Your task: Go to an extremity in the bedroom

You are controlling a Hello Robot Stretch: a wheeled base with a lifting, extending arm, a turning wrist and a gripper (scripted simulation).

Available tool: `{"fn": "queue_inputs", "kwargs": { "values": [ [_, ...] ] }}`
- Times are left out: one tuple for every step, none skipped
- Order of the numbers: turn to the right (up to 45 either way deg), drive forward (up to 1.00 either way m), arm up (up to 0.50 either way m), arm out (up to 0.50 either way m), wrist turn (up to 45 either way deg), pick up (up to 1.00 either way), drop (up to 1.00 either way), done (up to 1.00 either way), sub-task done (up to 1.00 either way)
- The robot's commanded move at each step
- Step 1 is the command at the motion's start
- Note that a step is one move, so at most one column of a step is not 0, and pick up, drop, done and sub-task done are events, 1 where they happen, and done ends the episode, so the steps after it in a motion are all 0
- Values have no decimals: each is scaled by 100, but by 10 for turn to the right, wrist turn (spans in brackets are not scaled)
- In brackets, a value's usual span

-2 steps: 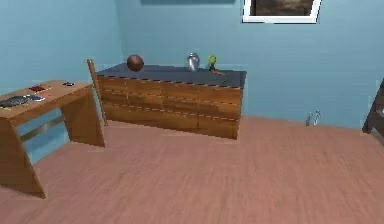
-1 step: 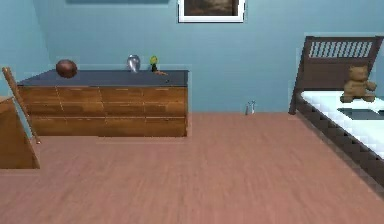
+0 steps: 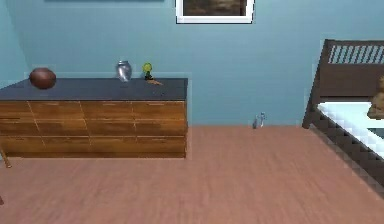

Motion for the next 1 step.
{"fn": "queue_inputs", "kwargs": {
  "values": [
    [60, 0, 0, 0, 0, 0, 0, 0, 0]
  ]
}}
